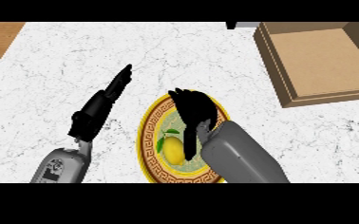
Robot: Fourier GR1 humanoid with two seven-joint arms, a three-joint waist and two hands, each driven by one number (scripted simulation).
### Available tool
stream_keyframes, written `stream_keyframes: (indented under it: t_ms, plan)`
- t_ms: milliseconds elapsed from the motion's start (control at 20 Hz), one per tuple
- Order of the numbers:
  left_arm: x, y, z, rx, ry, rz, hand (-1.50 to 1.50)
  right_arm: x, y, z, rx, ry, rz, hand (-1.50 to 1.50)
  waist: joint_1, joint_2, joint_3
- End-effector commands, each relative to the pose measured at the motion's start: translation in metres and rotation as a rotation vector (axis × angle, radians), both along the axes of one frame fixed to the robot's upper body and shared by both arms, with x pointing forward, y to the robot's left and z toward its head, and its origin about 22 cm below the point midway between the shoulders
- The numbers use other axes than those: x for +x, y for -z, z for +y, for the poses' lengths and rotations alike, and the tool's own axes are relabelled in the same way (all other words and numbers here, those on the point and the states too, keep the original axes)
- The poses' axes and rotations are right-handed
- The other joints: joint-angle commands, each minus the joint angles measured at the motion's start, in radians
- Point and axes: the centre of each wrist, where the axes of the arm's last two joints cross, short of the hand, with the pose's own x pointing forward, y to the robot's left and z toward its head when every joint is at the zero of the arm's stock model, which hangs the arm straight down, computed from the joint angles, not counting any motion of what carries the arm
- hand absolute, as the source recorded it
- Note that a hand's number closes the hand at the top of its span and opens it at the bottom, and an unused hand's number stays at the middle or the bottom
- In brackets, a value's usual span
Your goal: Pick the pear from the plate and place it in the cardboard box
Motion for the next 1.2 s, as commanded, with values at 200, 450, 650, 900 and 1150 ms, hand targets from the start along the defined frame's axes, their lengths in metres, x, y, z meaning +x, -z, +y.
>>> stream_keyframes:
  t_ms: [200,450,650,900,1150]
  plan:
    - [0.003,0.008,-0.016,0.001,-0.002,-0.013,0.0,-0.011,0.027,-0.006,-0.018,-0.021,0.027,-1.5,-0.004,0.0,0.0]
    - [0.01,-0.001,0.003,-0.01,0.002,0.004,0.0,-0.001,0.036,-0.012,-0.082,-0.016,-0.002,-1.5,-0.003,0.0,0.0]
    - [-0.005,-0.01,-0.006,0.008,0.002,-0.004,0.0,0.009,0.052,-0.016,-0.114,-0.023,-0.01,-1.5,0.001,0.0,0.0]
    - [0.006,-0.001,-0.019,-0.013,0.009,0.001,0.0,0.011,0.048,-0.006,-0.095,-0.045,0.001,1.5,0.002,0.002,0.0]
    - [0.024,0.006,0.001,-0.002,-0.03,0.009,0.0,-0.009,0.053,-0.044,-0.091,-0.094,-0.093,1.5,-0.021,0.0,0.0]
